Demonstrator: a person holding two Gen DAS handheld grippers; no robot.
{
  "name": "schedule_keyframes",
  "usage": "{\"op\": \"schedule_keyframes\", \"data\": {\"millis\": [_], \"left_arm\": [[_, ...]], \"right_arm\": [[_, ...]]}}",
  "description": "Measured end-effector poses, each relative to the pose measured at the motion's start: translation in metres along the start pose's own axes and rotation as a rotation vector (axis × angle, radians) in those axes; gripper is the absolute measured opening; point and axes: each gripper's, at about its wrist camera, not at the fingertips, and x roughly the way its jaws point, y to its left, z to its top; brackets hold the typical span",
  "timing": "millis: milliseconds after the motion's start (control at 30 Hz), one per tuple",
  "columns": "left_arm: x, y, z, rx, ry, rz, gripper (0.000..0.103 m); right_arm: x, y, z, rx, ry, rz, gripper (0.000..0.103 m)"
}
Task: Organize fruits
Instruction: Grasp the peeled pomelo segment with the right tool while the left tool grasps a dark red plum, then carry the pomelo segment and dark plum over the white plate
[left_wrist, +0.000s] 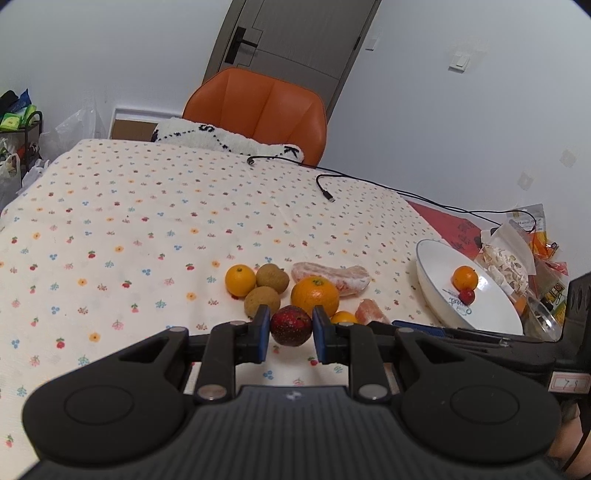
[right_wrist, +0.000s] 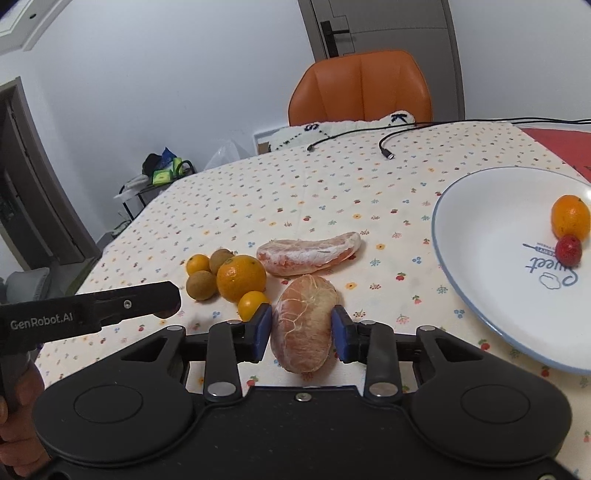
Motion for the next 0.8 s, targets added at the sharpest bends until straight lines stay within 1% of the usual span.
{"op": "schedule_keyframes", "data": {"millis": [300,433,800], "left_arm": [[-0.013,-0.012,0.002,0.010,-0.019,-0.015,0.023],[-0.017,-0.023,0.004,0.029,-0.029,-0.031,0.023],[-0.011,-0.053,0.006,0.078,-0.025,-0.078,0.022]], "right_arm": [[-0.032,-0.005,0.003,0.026,-0.060,-0.002,0.033],[-0.045,-0.009,0.004,0.036,-0.091,-0.003,0.033],[-0.071,-0.027,0.002,0.059,-0.155,-0.034,0.033]]}}
